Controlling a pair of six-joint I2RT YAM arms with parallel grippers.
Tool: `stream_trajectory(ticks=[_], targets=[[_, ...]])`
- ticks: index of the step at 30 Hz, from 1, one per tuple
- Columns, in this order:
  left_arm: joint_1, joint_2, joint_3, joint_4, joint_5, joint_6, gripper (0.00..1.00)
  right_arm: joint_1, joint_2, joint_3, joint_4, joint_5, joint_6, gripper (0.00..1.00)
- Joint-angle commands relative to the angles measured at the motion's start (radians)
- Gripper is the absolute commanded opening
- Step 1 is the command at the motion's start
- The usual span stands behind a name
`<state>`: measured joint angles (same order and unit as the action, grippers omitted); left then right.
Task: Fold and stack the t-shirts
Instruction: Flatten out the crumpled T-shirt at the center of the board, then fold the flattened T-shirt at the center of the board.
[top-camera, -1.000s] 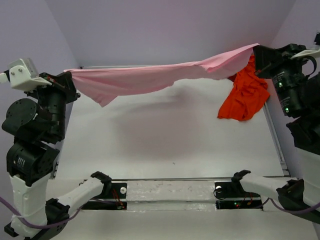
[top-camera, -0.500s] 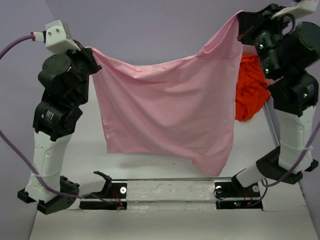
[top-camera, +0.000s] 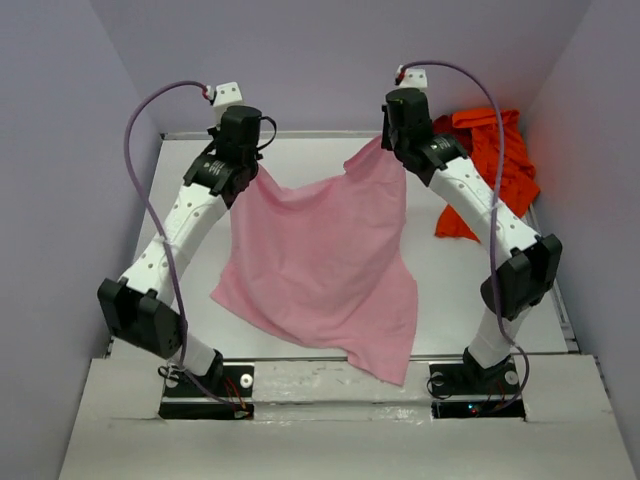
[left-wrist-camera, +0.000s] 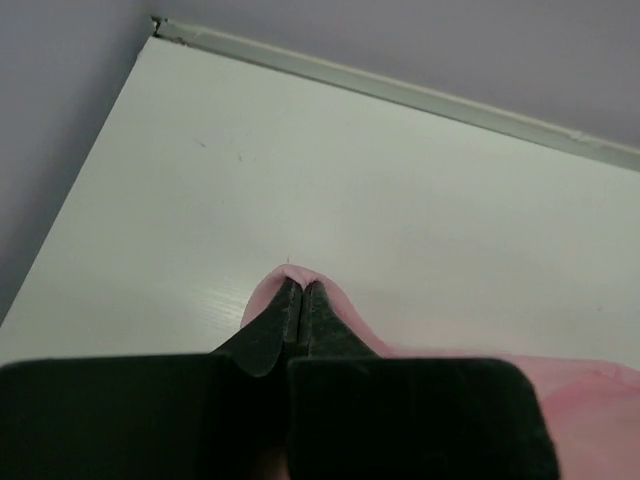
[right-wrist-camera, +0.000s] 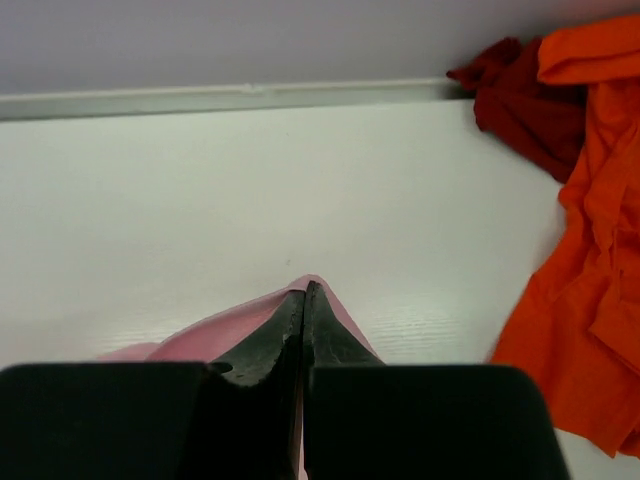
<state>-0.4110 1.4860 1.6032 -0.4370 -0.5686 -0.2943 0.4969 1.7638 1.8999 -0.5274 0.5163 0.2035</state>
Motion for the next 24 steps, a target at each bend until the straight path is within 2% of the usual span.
stream_trajectory(ticks=[1,4,6,9,11,15,18,24], targets=[[0.044,0.112,-0.003,0.133,-0.059,-0.052,0.0,-0.026,0.043,-0.077,0.199,0.041,0.02,0.0],[0.084,0.239,0.078,0.115,-0.03,-0.092,0.0,-0.04,0.114,-0.082,0.208,0.034,0.045,0.0],[0.101,0.292,0.115,0.152,-0.017,-0.066,0.0,-0.055,0.131,-0.076,0.217,0.007,0.054,0.0],[0.179,0.304,0.117,0.162,0.051,-0.091,0.0,-0.093,0.144,-0.039,0.23,-0.019,0.04,0.0],[0.239,0.289,0.086,0.19,0.102,-0.094,0.0,-0.109,0.14,-0.035,0.228,-0.038,0.05,0.0],[0.291,0.226,0.002,0.211,0.162,-0.095,0.0,-0.118,0.083,-0.068,0.208,-0.038,0.048,0.0],[0.291,0.189,-0.041,0.216,0.18,-0.085,0.0,-0.118,0.043,-0.094,0.172,-0.044,0.072,0.0],[0.259,0.073,-0.208,0.219,0.223,-0.088,0.0,-0.118,-0.078,-0.214,-0.022,-0.045,0.2,0.0]])
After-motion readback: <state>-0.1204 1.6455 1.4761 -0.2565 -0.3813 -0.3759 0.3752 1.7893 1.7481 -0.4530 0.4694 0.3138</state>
